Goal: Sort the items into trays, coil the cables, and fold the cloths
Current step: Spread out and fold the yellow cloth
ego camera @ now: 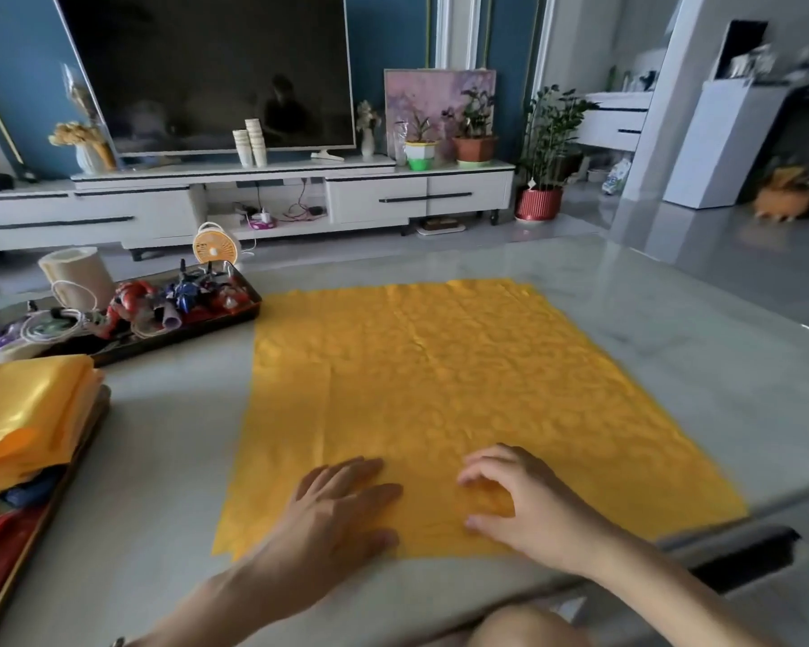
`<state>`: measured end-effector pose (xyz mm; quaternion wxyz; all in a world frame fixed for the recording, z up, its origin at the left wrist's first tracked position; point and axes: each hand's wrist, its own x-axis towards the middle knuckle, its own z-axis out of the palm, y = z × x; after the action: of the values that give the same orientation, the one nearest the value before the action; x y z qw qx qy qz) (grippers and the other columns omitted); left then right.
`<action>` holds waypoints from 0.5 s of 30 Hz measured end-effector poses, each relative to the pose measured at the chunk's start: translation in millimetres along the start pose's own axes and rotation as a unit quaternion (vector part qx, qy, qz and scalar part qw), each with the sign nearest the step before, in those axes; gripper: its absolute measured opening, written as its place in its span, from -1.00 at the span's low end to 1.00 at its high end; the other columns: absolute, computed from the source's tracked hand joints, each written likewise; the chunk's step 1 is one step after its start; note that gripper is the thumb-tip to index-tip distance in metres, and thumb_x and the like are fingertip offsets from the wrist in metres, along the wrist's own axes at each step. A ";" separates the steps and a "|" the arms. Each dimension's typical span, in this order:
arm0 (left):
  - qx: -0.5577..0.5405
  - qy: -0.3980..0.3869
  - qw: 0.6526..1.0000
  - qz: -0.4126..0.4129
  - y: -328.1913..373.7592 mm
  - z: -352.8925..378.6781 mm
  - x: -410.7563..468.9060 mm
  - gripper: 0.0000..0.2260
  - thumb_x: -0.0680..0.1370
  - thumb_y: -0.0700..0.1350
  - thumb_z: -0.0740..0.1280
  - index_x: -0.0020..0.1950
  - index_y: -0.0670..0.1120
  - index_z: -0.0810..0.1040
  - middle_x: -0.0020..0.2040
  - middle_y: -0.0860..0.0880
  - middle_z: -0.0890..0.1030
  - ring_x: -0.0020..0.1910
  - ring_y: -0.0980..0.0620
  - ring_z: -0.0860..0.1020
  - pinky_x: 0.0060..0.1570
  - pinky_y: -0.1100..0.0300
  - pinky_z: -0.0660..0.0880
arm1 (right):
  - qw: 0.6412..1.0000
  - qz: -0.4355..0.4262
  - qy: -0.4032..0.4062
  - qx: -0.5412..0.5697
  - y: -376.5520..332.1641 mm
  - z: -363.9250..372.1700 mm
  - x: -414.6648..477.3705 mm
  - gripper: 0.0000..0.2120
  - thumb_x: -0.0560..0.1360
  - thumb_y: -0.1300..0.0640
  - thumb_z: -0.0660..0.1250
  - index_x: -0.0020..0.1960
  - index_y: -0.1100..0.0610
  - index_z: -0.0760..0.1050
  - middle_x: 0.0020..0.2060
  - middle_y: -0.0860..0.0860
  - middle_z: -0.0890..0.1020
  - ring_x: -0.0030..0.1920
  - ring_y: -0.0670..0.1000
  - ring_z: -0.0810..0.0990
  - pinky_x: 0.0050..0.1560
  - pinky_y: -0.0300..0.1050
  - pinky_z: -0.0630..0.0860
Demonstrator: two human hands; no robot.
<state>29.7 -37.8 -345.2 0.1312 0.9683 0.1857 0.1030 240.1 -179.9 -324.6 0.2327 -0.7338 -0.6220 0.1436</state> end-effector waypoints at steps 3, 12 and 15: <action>0.040 0.016 0.999 0.028 6.1 -6.0 -0.6 -0.37 0.39 0.44 -0.12 0.35 0.25 0.34 0.42 0.23 0.19 0.42 0.26 0.17 0.35 0.39 0.14 | 0.999 -0.020 0.027 -0.014 2.2 2.7 -1.8 -0.78 0.43 -0.01 0.42 0.04 0.01 0.56 0.16 -0.19 0.45 0.24 -0.21 0.36 0.15 -0.54 0.15; -0.007 0.017 0.999 -0.029 14.0 -11.5 13.3 -0.65 0.56 0.21 0.13 0.30 0.18 0.46 0.39 0.23 0.34 0.38 0.28 0.27 0.31 0.40 0.17 | 0.995 0.038 0.059 0.073 -1.1 -0.9 3.6 -0.84 0.53 0.04 0.32 -0.19 0.07 0.54 -0.04 -0.08 0.59 0.00 -0.12 0.54 0.03 -0.32 0.41; -0.002 0.034 0.998 -0.055 20.1 -16.9 19.5 -0.77 0.61 0.02 0.17 0.16 0.03 0.56 0.15 0.15 0.58 0.12 0.13 0.52 0.06 0.32 0.40 | 0.992 0.053 0.082 0.078 -8.1 -5.3 4.4 -0.82 0.57 0.02 0.24 -0.13 0.08 0.50 -0.28 0.02 0.58 -0.34 -0.02 0.49 -0.26 -0.03 0.41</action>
<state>50.0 -44.7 -320.4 0.1325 0.9522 0.2431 0.1290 236.7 -175.6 -315.6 0.3316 -0.7546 -0.5478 0.1435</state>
